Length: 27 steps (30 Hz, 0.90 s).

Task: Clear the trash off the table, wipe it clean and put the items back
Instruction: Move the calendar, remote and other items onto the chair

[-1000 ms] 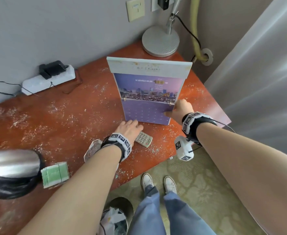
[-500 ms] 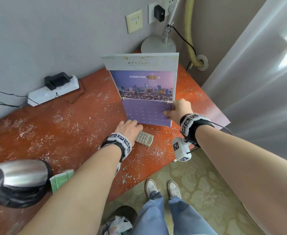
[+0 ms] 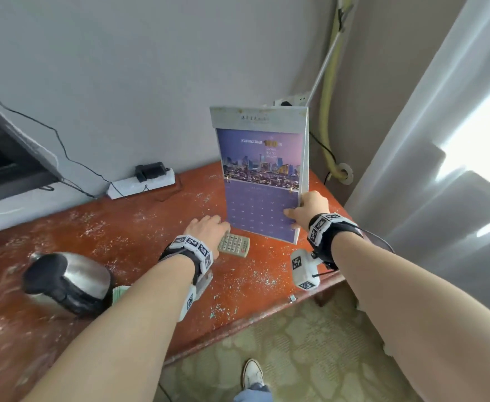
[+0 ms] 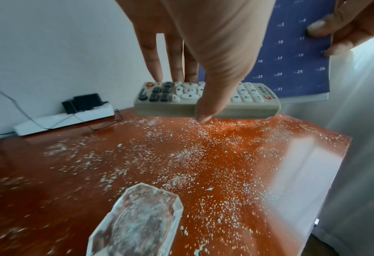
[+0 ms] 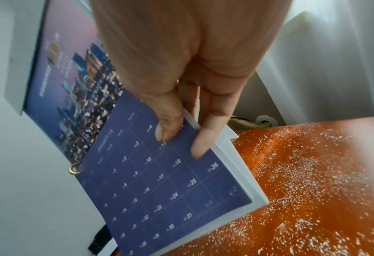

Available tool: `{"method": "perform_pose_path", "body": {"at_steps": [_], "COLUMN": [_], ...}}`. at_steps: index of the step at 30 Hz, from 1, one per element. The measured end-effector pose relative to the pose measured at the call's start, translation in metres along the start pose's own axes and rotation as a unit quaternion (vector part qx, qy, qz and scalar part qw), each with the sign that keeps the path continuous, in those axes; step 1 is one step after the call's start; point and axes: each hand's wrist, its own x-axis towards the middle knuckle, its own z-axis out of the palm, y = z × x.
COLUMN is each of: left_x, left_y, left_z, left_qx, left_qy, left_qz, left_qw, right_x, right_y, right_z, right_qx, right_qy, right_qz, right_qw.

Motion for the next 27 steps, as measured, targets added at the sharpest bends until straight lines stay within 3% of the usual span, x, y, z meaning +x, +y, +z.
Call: {"method": "perform_pose_path", "body": {"at_steps": [6,15,22,27], "left_x": [-0.101,-0.261,-0.38,-0.479], "left_y": [0.008,0.021,-0.012,-0.051], "left_z": [-0.002,0.047,0.1,0.153], "left_qx": [-0.022,-0.058,-0.105,-0.127], "left_qy": [0.003,-0.027,-0.022,-0.026], "left_qz": [-0.082,-0.172,-0.238,-0.269], "left_qw": [0.996,0.983,0.965,0.954], "right_x": [-0.067,-0.182,-0.274,-0.357], "right_y": [-0.001,-0.007,-0.031,-0.06], "right_z": [0.013,0.081,0.148,0.225], "right_qx": [0.007,-0.049,-0.11,-0.133], "right_qy": [-0.048,-0.14,-0.185,-0.208], "right_qz": [-0.061,-0.124,-0.187,-0.222], "right_qw": [0.997,0.981,0.958,0.943]}}
